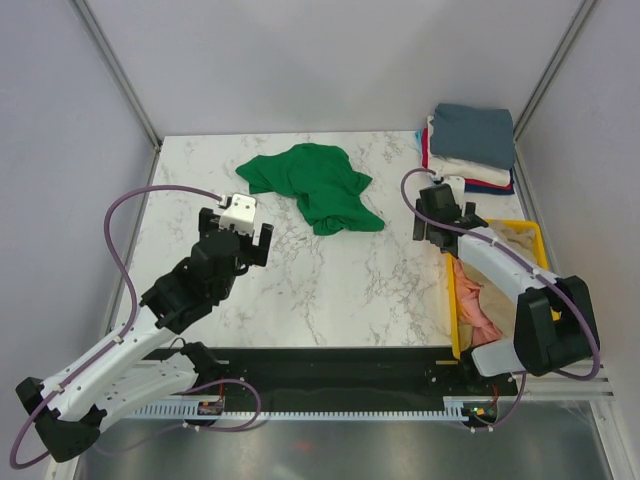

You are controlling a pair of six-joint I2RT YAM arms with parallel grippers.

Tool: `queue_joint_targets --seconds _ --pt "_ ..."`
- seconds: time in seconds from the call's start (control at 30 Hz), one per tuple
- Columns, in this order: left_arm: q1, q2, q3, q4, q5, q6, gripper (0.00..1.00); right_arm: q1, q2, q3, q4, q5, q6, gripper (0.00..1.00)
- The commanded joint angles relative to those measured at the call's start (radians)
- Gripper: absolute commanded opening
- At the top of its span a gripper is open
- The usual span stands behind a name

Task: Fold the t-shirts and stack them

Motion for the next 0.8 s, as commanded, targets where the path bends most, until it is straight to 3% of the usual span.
queue_joint_targets --seconds 0.0,0.1,0.17,0.27,0.4,0.63,0.73,0.77 --pt "0.008 -0.011 0.012 0.041 0.0 -0.02 0.96 0.118 -0.073 0.114 -0.067 0.096 0.026 0.93" --pt "0.013 -0.019 0.01 0.043 0.002 -0.02 0.96 0.198 -0.064 0.172 -0.052 0.006 0.046 0.95" --pt "0.014 -0.019 0.012 0.043 0.003 -0.02 0.96 0.209 -0.038 0.189 0.0 -0.15 0.066 0.96" --pt "0.016 -0.019 0.01 0.041 0.009 -0.022 0.96 0.21 0.112 0.232 0.121 -0.305 0.069 0.97" --pt "0.016 -0.01 0.009 0.043 0.006 -0.022 0.95 0.21 0.302 0.34 0.155 -0.333 0.05 0.98" --pt "0.018 -0.02 0.007 0.043 -0.009 -0.016 0.96 0.21 0.465 0.444 0.151 -0.275 0.016 0.98" --pt "0.021 -0.019 0.006 0.043 -0.007 -0.016 0.95 0.21 0.508 0.458 0.151 -0.292 -0.009 0.87" --pt "0.022 -0.017 0.006 0.043 -0.006 -0.016 0.95 0.212 0.51 0.458 0.157 -0.296 -0.012 0.78"
